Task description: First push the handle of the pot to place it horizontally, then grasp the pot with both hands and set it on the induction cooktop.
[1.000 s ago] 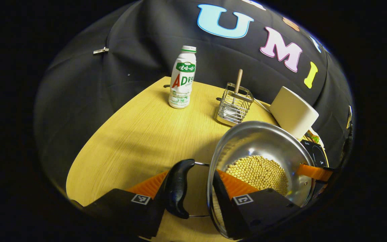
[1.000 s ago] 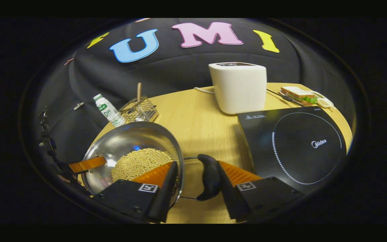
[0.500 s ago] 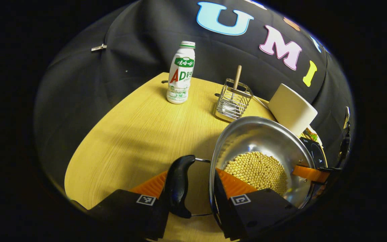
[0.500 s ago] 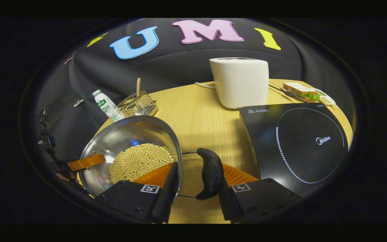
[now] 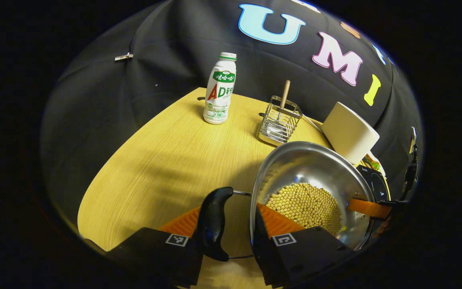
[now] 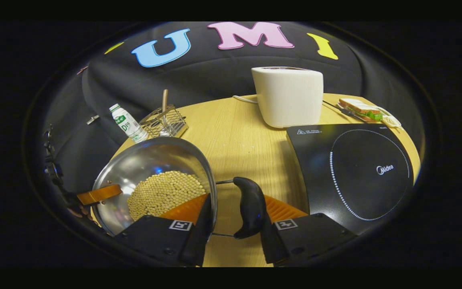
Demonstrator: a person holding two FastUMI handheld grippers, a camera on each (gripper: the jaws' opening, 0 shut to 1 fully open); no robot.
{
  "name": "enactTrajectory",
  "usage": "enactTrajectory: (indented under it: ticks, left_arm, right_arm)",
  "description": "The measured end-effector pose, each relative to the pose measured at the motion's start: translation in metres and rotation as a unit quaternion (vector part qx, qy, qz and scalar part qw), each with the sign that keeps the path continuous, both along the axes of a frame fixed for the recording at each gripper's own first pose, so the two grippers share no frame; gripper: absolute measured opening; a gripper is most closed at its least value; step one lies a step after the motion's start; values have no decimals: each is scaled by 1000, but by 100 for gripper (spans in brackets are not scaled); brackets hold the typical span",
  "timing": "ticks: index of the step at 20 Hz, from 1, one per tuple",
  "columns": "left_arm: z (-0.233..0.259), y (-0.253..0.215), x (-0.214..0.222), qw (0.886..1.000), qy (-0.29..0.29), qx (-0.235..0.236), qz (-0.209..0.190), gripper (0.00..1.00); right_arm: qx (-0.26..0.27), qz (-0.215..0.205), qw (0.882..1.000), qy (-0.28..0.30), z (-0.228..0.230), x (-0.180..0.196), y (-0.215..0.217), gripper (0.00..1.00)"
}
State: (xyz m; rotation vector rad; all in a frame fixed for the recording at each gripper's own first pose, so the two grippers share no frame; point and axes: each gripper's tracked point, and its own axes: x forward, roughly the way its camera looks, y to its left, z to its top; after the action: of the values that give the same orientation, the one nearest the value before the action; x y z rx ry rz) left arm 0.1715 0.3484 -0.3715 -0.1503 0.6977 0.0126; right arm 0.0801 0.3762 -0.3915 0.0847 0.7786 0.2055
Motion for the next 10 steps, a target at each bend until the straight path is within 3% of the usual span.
enactTrajectory:
  ticks: [10]
  left_arm:
    - [45, -41, -10, 1000, -19, 9, 5, 62]
  right_arm:
    - [19, -2, 999, -25, 48, 4, -34, 59]
